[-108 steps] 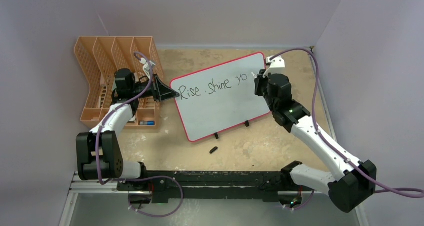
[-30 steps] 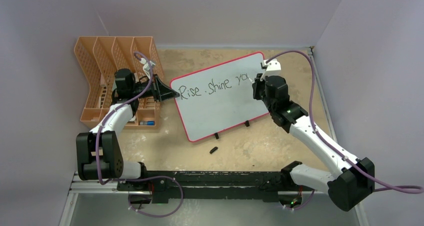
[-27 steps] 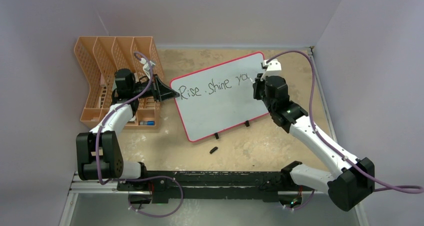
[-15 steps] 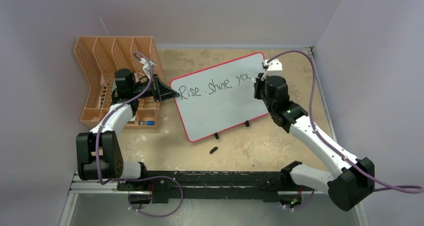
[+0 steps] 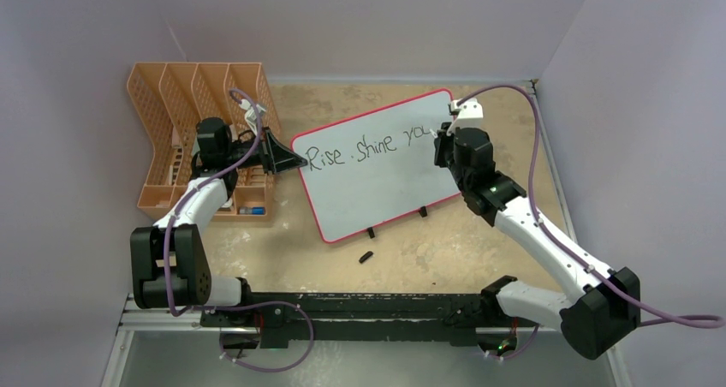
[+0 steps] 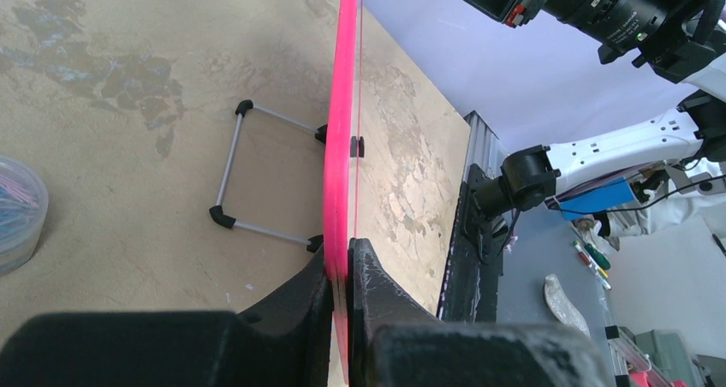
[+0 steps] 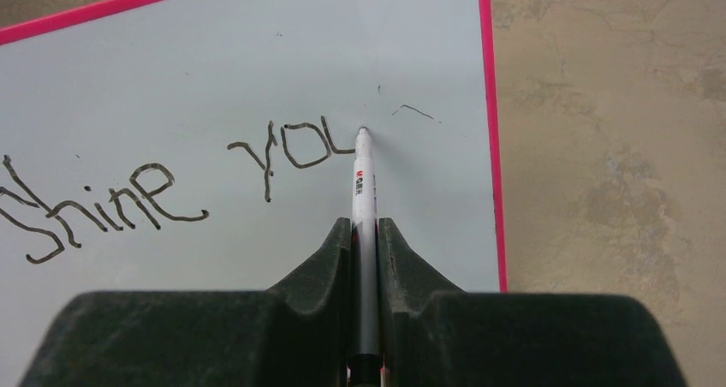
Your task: Write a sentence on the whiteboard
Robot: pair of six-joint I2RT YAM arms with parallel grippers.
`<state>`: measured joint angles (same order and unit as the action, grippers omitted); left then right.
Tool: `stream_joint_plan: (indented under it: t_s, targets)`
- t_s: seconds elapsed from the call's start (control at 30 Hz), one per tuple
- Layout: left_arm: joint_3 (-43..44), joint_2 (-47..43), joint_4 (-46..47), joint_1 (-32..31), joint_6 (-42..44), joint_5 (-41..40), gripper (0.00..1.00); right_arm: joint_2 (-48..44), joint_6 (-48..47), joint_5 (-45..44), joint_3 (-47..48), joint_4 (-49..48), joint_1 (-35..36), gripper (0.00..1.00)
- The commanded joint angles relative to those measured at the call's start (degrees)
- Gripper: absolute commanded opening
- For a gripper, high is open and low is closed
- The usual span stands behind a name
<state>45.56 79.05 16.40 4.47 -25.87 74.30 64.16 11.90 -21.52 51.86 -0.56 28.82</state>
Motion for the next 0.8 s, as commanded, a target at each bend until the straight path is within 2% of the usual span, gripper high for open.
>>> stream_joint_plan:
  t_s: [0.0, 0.77]
  targets:
    - [1.88, -0.6, 0.12, 0.19, 1.96, -0.88, 0.0, 0.24, -0.81, -0.52, 3.25, -3.27, -0.23, 0.0]
    - [1.89, -0.65, -0.05, 0.21, 2.05, -0.91, 0.0, 1.18, -1.14, -0.51, 4.26, -3.34, -0.25, 0.0]
